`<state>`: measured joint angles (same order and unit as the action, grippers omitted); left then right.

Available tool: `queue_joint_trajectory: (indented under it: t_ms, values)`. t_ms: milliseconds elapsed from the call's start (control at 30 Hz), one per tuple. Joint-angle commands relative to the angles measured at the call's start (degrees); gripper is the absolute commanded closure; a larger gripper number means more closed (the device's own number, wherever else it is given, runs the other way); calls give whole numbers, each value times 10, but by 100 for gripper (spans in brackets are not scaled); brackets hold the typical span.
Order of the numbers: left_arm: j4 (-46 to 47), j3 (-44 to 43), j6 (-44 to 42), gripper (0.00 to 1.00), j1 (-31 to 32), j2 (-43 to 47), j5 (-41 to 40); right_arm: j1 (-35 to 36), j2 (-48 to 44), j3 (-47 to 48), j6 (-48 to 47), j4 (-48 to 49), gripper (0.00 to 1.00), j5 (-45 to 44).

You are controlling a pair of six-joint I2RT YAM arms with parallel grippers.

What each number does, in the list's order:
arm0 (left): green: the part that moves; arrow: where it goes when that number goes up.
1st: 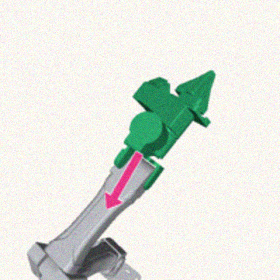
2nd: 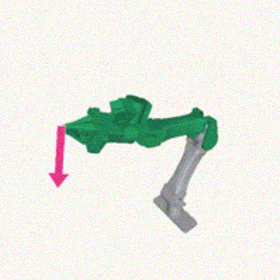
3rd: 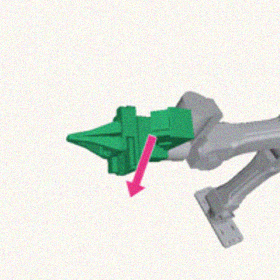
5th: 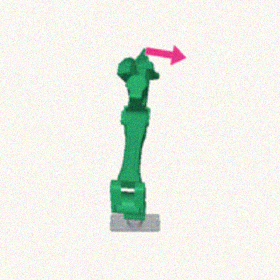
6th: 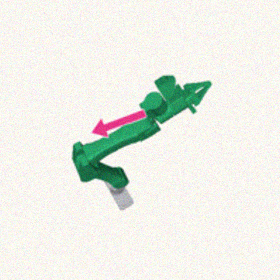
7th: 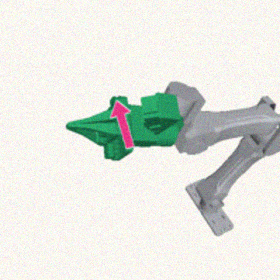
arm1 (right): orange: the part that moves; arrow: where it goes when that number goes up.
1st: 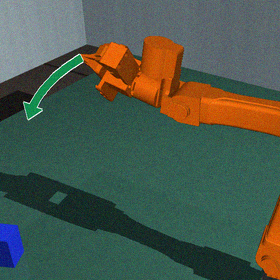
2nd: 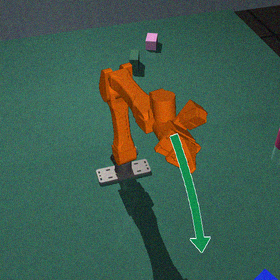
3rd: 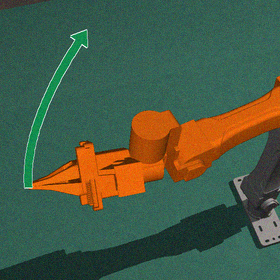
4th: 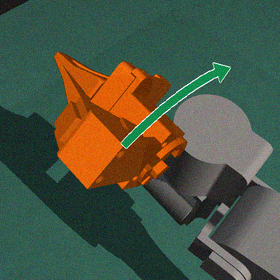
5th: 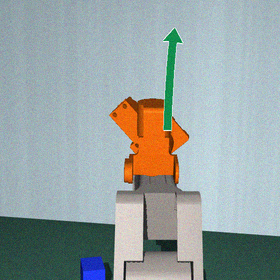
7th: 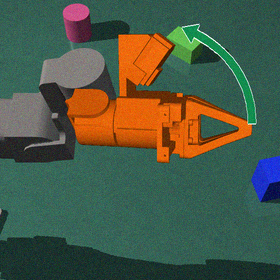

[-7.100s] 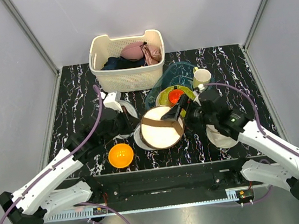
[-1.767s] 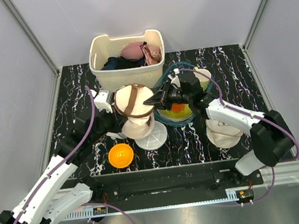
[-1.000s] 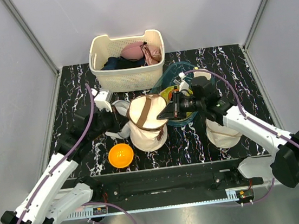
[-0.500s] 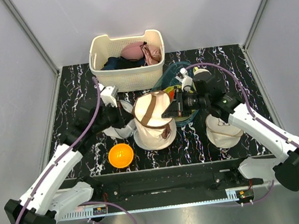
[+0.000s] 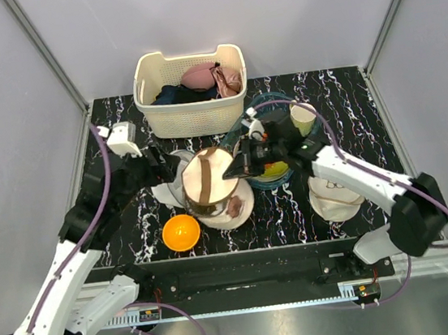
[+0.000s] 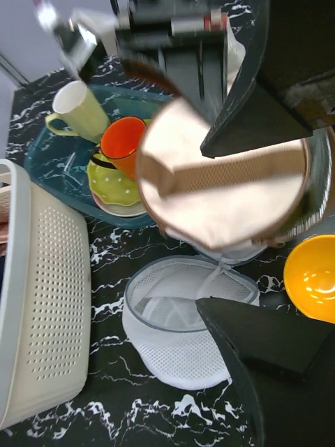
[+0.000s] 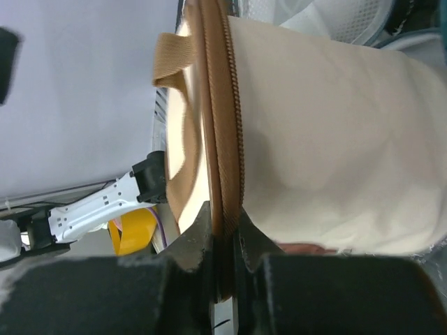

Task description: Unzip the laundry bag and remove the bra

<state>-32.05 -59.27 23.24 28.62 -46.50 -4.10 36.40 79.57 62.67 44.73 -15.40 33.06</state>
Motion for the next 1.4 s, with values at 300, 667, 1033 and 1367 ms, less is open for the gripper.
queue_joint_trajectory:
  t_ms: [300, 667, 1033, 1367]
  values:
    - [-48, 0, 27, 14, -1, -3, 61, 77, 134, 140, 46, 51, 48, -55]
    - [-69, -1, 13, 11, -1, 0, 104, 76, 74, 149, 40, 13, 45, -70]
    - [-58, 13, -20, 1, -1, 42, 183, 77, 150, 154, 181, 254, 41, 83]
    - [-78, 25, -14, 1, 0, 45, 137, 76, 214, 186, 298, 375, 42, 114]
